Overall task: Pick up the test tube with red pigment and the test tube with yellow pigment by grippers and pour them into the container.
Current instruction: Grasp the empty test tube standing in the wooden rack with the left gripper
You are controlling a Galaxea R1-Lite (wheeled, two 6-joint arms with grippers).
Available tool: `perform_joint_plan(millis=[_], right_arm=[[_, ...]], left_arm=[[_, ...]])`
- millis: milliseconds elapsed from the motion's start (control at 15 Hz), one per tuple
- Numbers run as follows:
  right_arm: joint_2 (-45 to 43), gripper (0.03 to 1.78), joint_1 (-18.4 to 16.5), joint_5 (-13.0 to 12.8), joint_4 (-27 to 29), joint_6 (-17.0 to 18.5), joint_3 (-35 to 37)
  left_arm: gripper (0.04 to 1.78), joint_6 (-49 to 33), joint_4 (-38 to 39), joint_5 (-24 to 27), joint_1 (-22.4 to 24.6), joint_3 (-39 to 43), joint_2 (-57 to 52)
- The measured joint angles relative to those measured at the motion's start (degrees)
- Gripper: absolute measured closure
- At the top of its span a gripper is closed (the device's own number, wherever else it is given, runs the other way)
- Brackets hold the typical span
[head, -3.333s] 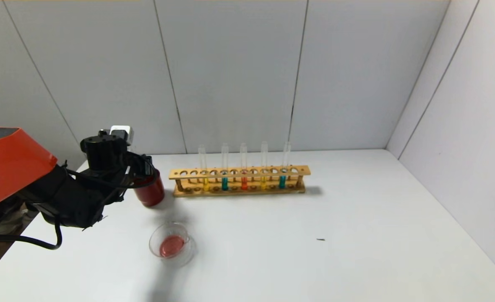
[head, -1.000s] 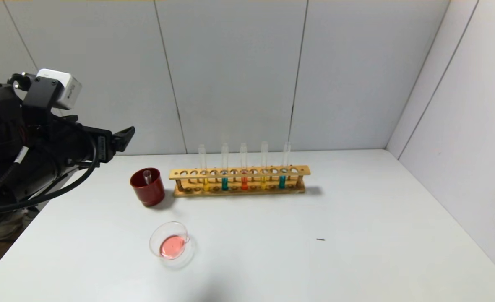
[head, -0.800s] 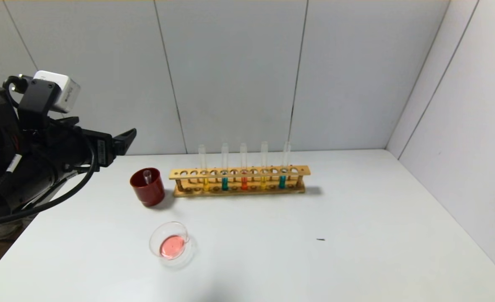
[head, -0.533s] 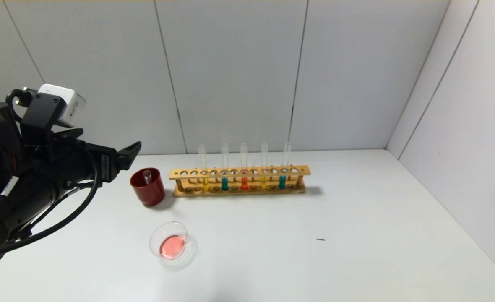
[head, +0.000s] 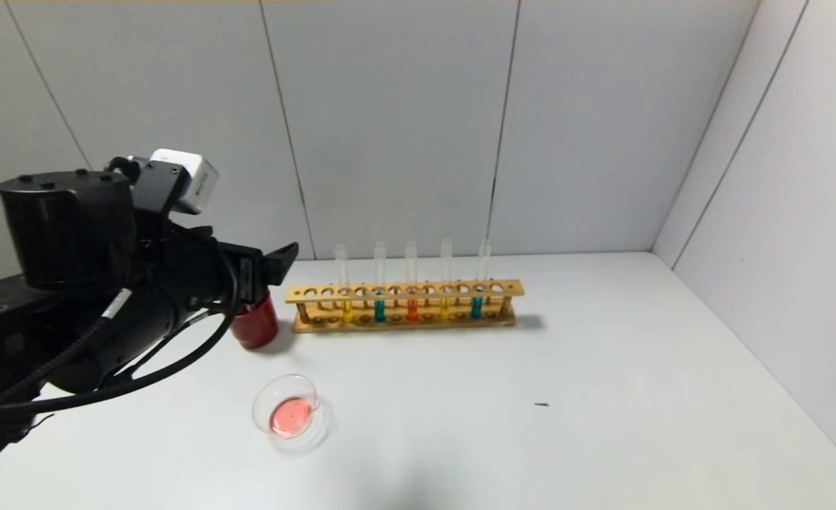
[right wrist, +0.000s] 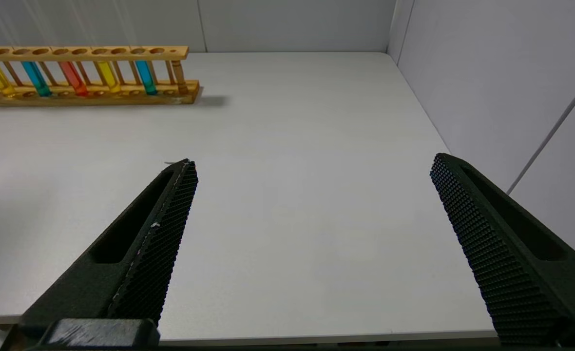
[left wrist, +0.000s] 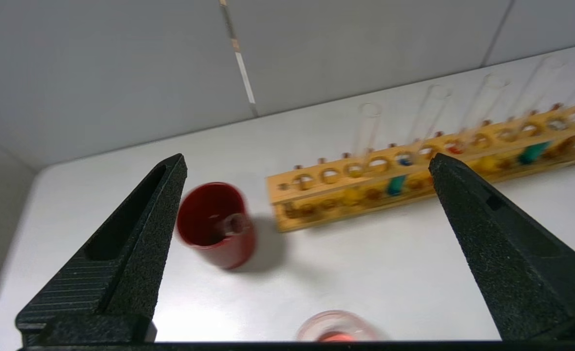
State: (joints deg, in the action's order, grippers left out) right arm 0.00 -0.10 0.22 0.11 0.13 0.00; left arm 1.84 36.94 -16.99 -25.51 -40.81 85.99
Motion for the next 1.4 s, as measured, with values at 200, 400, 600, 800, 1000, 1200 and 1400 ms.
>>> perform_joint_plan(millis=[200, 400, 600, 800, 1000, 1200, 1400], right_arm=[[0.0, 0.06, 0.0, 0.0, 0.0, 0.0, 0.0], [0.0, 0.06, 0.0, 0.0, 0.0, 0.0, 0.0], [0.0, 0.06, 0.0, 0.0, 0.0, 0.0, 0.0], [0.0, 0.06, 0.0, 0.0, 0.0, 0.0, 0.0], [0.0, 0.06, 0.0, 0.0, 0.0, 0.0, 0.0], [0.0, 0.06, 0.0, 0.0, 0.0, 0.0, 0.0], [0.0, 0.06, 0.0, 0.0, 0.0, 0.0, 0.0]], left_arm=[[0.07, -2.5, 0.2, 0.7, -0.4, -4.1, 7.1], [0.07, -3.4, 0.3, 0.5, -0.2, -10.3, 14.5], [0.07, -4.2, 0.2, 0.5, -0.1, -15.6, 20.5], [0.07, -4.4, 0.4, 0.6, 0.0, -17.2, 24.4], [0.07, -5.1, 0.4, 0.9, 0.0, -17.9, 26.7], [0.07, -5.8, 0.5, 1.0, 0.2, -19.5, 29.3], [0.07, -6.4, 0.2, 1.3, 1.0, -22.5, 31.8]])
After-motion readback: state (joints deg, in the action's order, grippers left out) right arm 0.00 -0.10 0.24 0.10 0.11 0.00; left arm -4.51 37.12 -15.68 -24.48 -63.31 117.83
